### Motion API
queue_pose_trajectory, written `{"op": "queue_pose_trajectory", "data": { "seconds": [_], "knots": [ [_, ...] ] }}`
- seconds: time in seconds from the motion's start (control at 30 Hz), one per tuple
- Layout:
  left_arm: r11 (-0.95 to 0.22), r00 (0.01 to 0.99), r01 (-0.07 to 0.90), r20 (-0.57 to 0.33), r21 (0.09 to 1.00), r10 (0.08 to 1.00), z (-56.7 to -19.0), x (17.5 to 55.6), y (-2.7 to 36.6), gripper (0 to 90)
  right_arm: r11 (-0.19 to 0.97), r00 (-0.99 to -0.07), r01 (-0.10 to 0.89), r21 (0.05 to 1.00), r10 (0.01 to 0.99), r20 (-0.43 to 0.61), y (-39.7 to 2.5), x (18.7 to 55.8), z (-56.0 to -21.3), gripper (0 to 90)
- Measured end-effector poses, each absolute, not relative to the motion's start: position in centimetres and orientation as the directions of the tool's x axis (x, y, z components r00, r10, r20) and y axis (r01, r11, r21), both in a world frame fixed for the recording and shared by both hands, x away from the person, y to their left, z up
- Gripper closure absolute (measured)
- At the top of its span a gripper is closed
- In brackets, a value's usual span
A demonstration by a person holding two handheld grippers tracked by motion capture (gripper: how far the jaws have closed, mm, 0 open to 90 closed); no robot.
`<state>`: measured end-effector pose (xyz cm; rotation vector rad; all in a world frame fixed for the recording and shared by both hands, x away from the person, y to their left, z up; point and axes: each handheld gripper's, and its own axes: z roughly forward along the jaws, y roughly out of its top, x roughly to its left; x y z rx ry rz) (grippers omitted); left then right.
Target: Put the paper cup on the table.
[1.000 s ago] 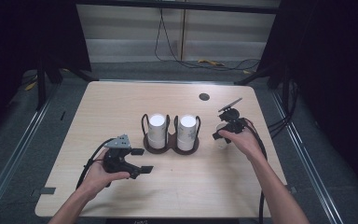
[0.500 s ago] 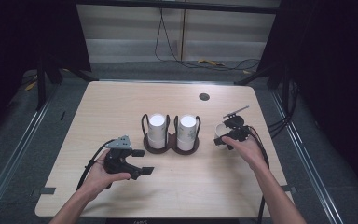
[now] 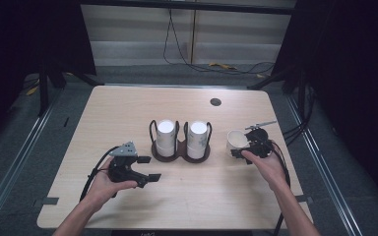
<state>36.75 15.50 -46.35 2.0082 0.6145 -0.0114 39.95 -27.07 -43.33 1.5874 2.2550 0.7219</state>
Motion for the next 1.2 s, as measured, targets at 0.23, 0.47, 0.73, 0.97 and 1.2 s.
{"op": "queue_pose_trajectory", "data": {
  "seconds": [0.23, 0.47, 0.73, 0.97, 1.2],
  "knots": [
    [-0.402, 0.862, 0.442, -0.257, 0.802, 0.436, -46.5, 36.5, 15.7, 18.9, 0.244, -0.358, 0.75, 0.615, 0.932, 0.066, -27.6, 37.5, -43.0, 17.2],
    [-0.416, 0.86, 0.453, -0.263, 0.788, 0.437, -47.1, 35.9, 15.9, 20.1, 0.239, -0.379, 0.71, 0.663, 0.922, 0.074, -27.2, 34.8, -44.1, 19.2],
    [-0.42, 0.845, 0.477, -0.271, 0.772, 0.461, -48.1, 35.6, 16.4, 20.0, 0.246, -0.423, 0.649, 0.719, 0.903, 0.073, -25.8, 31.9, -43.7, 20.8],
    [-0.391, 0.827, 0.483, -0.261, 0.783, 0.498, -48.4, 34.8, 17.1, 21.3, 0.24, -0.427, 0.647, 0.723, 0.9, 0.084, -24.4, 29.9, -45.0, 22.1],
    [-0.353, 0.776, 0.531, -0.274, 0.771, 0.567, -49.8, 34.8, 17.9, 18.7, 0.226, -0.44, 0.634, 0.74, 0.892, 0.104, -23.4, 28.1, -46.5, 20.9]
  ]
}}
